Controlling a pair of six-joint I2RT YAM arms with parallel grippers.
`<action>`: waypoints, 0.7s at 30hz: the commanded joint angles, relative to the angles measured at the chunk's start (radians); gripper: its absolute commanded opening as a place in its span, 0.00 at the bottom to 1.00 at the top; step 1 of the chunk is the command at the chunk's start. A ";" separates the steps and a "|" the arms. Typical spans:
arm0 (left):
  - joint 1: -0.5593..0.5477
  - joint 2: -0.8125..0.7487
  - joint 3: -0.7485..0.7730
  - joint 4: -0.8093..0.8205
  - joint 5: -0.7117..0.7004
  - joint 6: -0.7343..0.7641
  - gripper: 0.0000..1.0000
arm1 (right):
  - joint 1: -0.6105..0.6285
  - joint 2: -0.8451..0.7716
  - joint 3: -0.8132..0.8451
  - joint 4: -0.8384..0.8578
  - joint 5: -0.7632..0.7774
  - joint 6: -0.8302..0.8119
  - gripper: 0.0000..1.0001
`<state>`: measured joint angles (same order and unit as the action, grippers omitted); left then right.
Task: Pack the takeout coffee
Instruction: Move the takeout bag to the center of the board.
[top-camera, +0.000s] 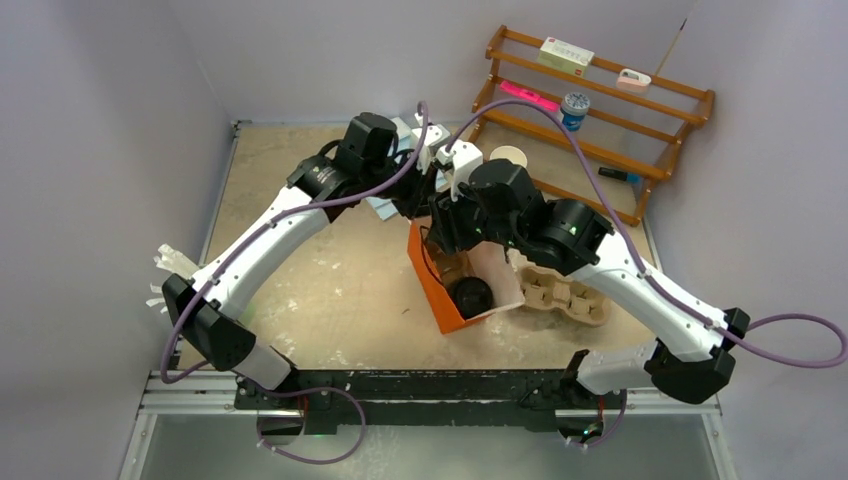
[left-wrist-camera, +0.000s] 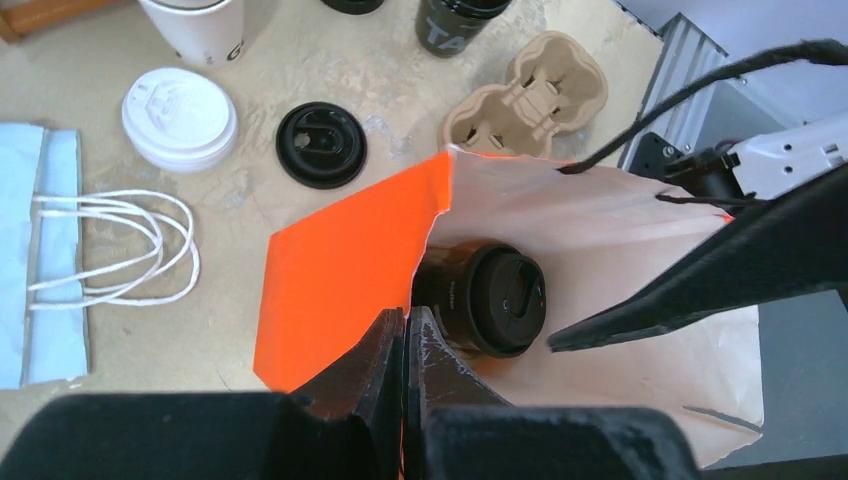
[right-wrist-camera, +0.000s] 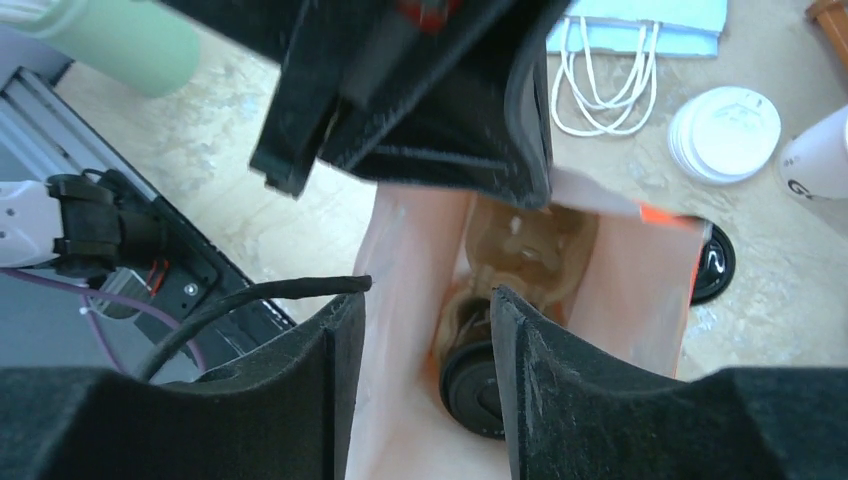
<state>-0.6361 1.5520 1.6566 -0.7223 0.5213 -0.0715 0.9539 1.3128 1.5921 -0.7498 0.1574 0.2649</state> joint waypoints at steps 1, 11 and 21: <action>-0.028 -0.060 0.025 0.016 -0.052 0.067 0.00 | 0.003 -0.015 0.088 0.057 -0.046 -0.036 0.51; -0.028 -0.069 0.013 0.031 -0.081 0.064 0.00 | 0.003 0.044 0.175 0.119 -0.128 -0.030 0.57; 0.065 -0.134 -0.058 -0.029 -0.204 -0.012 0.00 | -0.036 0.066 0.215 0.052 0.282 -0.005 0.42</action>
<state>-0.6357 1.5055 1.6348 -0.7403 0.3904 -0.0437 0.9417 1.3945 1.7615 -0.6781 0.2310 0.2508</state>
